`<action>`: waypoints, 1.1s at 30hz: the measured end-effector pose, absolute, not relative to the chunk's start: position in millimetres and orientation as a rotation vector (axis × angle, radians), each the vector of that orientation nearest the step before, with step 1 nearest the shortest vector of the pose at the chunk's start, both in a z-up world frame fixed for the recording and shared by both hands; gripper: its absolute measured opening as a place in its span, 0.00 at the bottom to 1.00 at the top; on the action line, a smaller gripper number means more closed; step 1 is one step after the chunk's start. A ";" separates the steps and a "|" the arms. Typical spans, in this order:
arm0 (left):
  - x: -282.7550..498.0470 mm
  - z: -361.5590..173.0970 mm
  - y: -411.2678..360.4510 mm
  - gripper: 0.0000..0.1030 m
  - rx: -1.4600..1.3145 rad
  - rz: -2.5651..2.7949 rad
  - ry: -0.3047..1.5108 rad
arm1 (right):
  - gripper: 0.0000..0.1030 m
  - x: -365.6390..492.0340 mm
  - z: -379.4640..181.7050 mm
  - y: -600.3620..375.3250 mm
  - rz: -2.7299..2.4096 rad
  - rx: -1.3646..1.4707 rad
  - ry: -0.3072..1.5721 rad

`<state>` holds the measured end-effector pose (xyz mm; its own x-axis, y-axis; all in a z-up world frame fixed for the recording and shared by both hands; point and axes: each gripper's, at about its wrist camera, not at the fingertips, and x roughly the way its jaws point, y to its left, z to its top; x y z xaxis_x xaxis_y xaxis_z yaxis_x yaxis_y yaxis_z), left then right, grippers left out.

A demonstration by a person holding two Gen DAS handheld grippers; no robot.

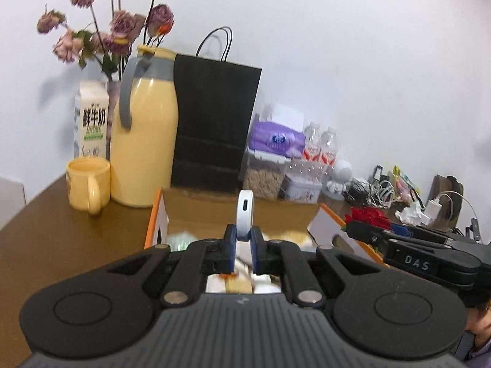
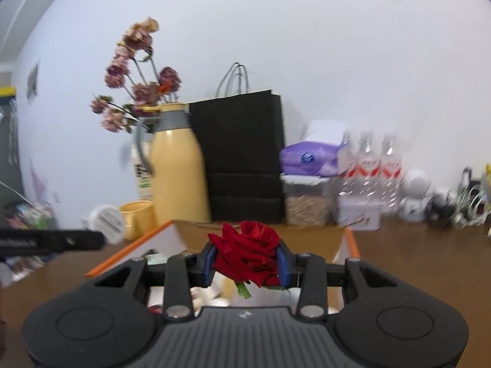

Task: Organize objects
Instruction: 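Carry the rose and white item over the box and open both tools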

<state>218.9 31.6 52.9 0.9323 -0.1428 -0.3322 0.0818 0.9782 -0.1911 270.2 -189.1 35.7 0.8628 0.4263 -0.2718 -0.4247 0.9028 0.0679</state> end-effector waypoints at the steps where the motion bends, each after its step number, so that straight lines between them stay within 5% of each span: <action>1: 225.9 54.9 30.7 0.09 -0.171 -0.111 0.349 | 0.36 277.9 37.2 -187.6 0.428 -0.006 0.286; 18: 317.6 15.6 28.7 0.09 -0.116 0.016 0.468 | 0.37 351.2 -5.4 -181.9 0.338 0.026 0.410; 24: 307.6 15.7 17.1 0.12 -0.050 0.022 0.435 | 0.46 343.0 -5.5 -178.1 0.339 0.007 0.406; 26: 303.7 18.1 14.5 0.28 -0.035 0.037 0.420 | 0.65 339.7 -4.5 -176.8 0.339 -0.004 0.402; 29: 293.6 23.0 12.6 0.79 -0.022 0.063 0.364 | 0.87 334.2 -2.5 -174.7 0.331 -0.023 0.384; 32: 282.8 29.0 10.8 1.00 -0.016 0.073 0.302 | 0.99 330.4 -0.8 -173.0 0.320 -0.033 0.372; 33: 279.1 30.2 10.0 1.00 -0.018 0.079 0.281 | 0.99 329.6 -0.5 -172.8 0.319 -0.035 0.371</action>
